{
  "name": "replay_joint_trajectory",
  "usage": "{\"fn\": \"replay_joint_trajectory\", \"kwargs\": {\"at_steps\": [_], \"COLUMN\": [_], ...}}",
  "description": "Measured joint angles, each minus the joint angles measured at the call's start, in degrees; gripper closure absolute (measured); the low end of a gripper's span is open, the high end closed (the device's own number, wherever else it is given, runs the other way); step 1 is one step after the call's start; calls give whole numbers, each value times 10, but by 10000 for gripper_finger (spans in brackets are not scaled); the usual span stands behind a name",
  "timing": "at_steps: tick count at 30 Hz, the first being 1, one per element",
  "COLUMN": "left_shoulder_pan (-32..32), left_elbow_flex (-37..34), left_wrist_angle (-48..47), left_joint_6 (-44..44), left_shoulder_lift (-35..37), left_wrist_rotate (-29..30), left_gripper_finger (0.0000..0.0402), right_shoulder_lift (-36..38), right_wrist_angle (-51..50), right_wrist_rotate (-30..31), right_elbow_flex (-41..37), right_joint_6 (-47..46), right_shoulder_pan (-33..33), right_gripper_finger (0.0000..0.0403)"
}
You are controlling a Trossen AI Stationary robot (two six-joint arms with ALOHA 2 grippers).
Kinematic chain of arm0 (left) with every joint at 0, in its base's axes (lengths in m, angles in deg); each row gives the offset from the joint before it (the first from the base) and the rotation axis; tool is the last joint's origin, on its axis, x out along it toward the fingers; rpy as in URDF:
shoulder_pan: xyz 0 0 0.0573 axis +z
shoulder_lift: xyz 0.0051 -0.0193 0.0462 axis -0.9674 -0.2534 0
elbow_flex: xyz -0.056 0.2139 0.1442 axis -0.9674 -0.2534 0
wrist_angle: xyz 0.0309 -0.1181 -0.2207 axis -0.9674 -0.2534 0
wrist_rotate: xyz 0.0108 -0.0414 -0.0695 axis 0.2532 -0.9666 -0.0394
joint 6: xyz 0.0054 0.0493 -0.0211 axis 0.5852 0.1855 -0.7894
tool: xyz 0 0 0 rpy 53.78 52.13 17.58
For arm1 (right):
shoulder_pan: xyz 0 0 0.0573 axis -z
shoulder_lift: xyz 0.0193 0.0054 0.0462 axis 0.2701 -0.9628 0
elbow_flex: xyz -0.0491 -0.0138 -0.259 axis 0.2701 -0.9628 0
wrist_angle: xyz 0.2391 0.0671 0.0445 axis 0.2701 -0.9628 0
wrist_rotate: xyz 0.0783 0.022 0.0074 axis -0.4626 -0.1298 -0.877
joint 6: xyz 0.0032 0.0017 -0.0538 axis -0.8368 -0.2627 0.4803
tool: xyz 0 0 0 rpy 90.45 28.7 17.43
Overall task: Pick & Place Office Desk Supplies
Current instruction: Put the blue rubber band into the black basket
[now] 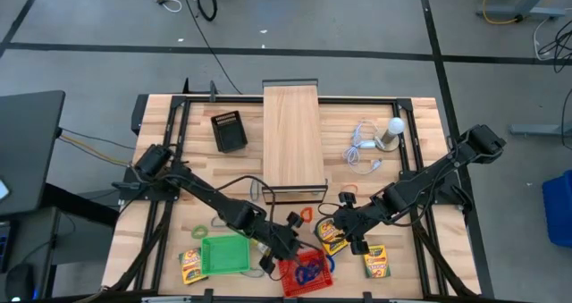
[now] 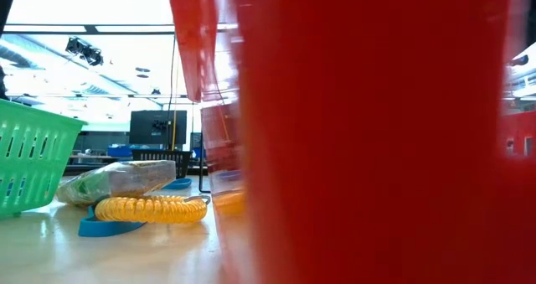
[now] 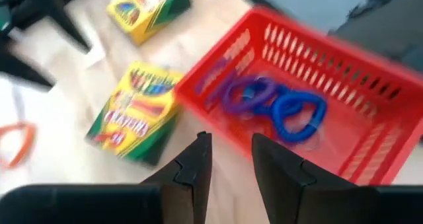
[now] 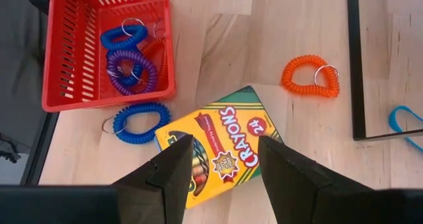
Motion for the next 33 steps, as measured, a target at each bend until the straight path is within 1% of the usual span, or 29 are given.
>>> {"fn": "replay_joint_trajectory", "kwargs": {"at_steps": [2, 3, 8, 10, 12, 14, 16, 18, 21, 25, 28, 30, 33], "left_shoulder_pan": [4, 4, 2, 2, 2, 2, 3, 3, 2, -2, -2, -1, 0], "left_elbow_flex": [-1, -1, -1, -1, -4, -14, -32, -58, -106, -198, -279, -336, -411], "left_wrist_angle": [-3, -6, 24, 35, 31, 34, 29, 29, 33, 30, 30, 29, 34], "left_joint_6": [0, 1, 27, 36, 43, 48, 53, 54, 47, 12, -36, -86, -172], "left_shoulder_lift": [10, 18, 60, 82, 111, 146, 191, 244, 335, 451, 525, 563, 591], "left_wrist_rotate": [-10, -25, -134, -169, -183, -181, -166, -139, -80, 4, 73, 117, 174], "left_gripper_finger": [287, 287, 287, 287, 287, 287, 287, 287, 287, 287, 287, 287, 287], "right_shoulder_lift": [0, 0, 0, 0, 0, 0, 0, 0, 0, 0, 0, 0, 0], "right_wrist_angle": [3, 4, 18, 24, 30, 34, 37, 42, 45, 46, 48, 51, 53], "right_wrist_rotate": [0, 0, 1, 1, 1, 1, 1, 1, 0, 0, 0, 0, 3], "right_elbow_flex": [0, 0, 0, 0, 0, 0, 0, 0, 0, 0, 0, 0, 0], "right_joint_6": [2, 4, 20, 25, 26, 28, 33, 36, 40, 41, 49, 51, 51], "right_shoulder_pan": [0, 0, 0, 0, 0, 0, 0, 0, 0, 0, 0, 0, 0], "right_gripper_finger": [225, 225, 225, 225, 225, 225, 225, 225, 225, 225, 225, 225, 225]}}
